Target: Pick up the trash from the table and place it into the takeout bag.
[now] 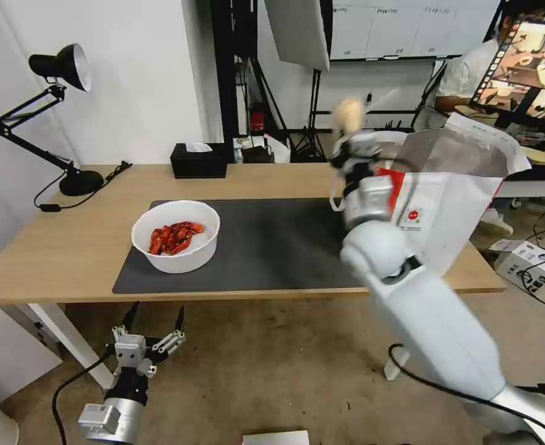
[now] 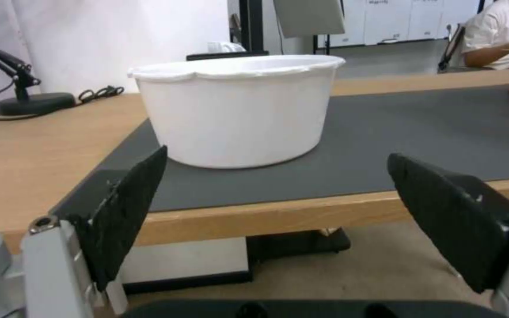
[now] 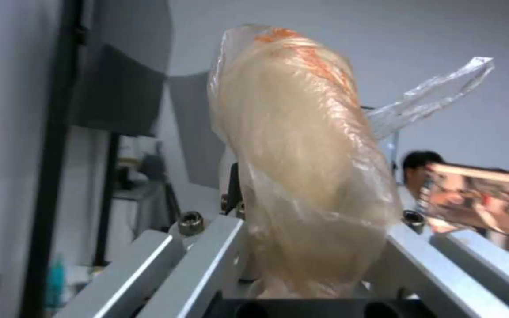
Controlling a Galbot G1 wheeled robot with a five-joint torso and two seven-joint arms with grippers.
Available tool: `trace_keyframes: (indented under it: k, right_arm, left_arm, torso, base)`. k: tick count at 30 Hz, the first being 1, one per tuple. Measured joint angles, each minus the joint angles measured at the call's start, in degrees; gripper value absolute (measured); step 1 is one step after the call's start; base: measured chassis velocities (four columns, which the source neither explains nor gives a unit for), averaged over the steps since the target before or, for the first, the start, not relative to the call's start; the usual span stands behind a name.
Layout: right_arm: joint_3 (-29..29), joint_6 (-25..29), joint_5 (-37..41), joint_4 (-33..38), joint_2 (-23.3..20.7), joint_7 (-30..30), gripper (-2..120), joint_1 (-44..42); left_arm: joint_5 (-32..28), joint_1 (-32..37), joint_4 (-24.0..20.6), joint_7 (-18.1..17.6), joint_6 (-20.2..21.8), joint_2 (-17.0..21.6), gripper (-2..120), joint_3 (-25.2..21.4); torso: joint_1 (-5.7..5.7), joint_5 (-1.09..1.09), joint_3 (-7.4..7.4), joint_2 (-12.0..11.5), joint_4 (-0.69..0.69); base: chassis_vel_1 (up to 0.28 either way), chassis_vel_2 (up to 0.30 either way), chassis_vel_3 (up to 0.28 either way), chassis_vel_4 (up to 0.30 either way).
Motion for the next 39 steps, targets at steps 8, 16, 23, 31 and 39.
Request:
trace_keyframes:
  k: [8,16,23,31,39]
  right_arm:
    - [2.8,-5.7,11.2,0.5,-6.5,4.9,7,0.4]
    - [4.0,-9.1,15.6,1.7,-8.2,6.1,9,-1.2]
    - [4.7,-10.3,18.6,2.7,-8.5,6.8,34,-2.6]
    - [5.0,-10.5,19.6,2.8,-8.7,6.9,63,-2.7]
    - [4.9,-10.5,20.2,2.2,-8.4,6.7,92,-2.0]
  left_arm:
    - [0.1,0.0,0.0,0.0,0.2,0.3,100,0.3]
    - [0.5,-0.2,0.1,0.0,0.3,0.1,100,1.0]
    - [0.6,0.0,-0.1,-0.1,0.3,0.2,100,1.0]
    - [0.6,-0.1,-0.4,-0.1,0.4,0.3,100,1.0]
    - [0.6,-0.2,-0.2,-0.1,0.5,0.3,100,1.0]
  torso:
    - [0.00,0.00,0.00,0.0,-0.01]
    - [0.00,0.00,0.00,0.0,0.00]
    - [0.00,0.00,0.00,0.0,0.00]
    - [0.00,-0.01,0.00,0.0,0.00]
    - [0.00,-0.01,0.00,0.0,0.00]
  base:
    - [0.000,0.000,0.000,0.000]
    - [0.000,0.000,0.000,0.000]
    - [0.000,0.000,0.000,0.000]
    - [0.000,0.000,0.000,0.000]
    - [0.000,0.000,0.000,0.000]
